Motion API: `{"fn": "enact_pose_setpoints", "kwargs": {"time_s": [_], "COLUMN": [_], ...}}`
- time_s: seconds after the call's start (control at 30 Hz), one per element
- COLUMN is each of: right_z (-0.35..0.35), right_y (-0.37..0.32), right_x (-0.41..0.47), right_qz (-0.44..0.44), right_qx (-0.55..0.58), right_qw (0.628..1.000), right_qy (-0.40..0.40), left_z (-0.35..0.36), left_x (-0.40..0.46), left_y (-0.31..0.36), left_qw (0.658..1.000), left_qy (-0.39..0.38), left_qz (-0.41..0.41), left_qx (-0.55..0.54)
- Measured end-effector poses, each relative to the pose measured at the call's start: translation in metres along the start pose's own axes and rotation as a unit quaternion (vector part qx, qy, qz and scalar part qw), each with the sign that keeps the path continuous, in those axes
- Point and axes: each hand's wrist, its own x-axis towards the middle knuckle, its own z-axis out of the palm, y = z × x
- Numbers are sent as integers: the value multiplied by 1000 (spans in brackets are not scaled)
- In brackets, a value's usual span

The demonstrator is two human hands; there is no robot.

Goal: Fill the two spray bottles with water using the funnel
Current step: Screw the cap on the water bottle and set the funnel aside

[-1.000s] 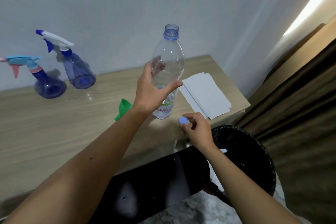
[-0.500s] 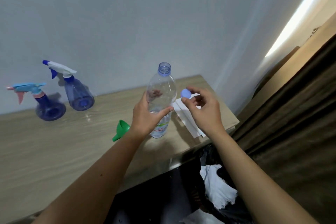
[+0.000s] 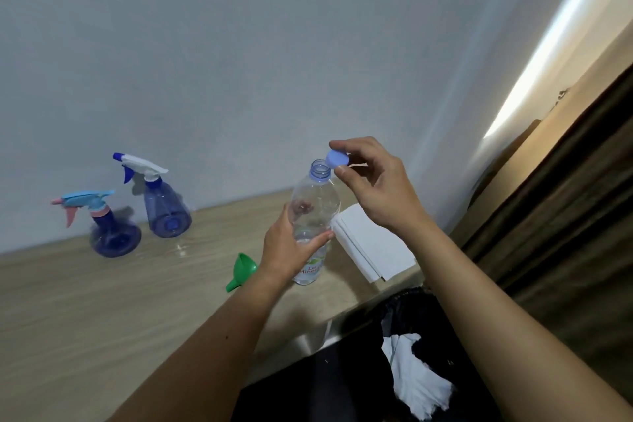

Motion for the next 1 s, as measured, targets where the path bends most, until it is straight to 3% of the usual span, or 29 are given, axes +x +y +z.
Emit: {"fn": "enact_pose_setpoints", "kwargs": {"time_s": [0.13, 0.43, 0.67, 0.8, 1.0], "right_z": [4, 2, 3, 1, 11], "right_y": [-5, -14, -16, -14, -11], "right_x": [4, 12, 20, 20, 18], "right_qz": [-8, 31, 56, 54, 84], "right_qx": [-11, -70, -95, -89, -49], "right_qw": [998, 992, 991, 989, 995], "right_qy": [-56, -99, -71, -106, -38], "left_z": [-2, -2, -3, -3, -4], "left_x": [-1, -1, 0, 3, 2], "left_y": [0, 2, 5, 7, 3], "left_qw": [1000, 1000, 999, 999, 999], "left_qy": [-8, -18, -26, -34, -31], "left_qz": [-1, -3, -14, -22, -20], "left_qx": [0, 15, 15, 19, 22]}}
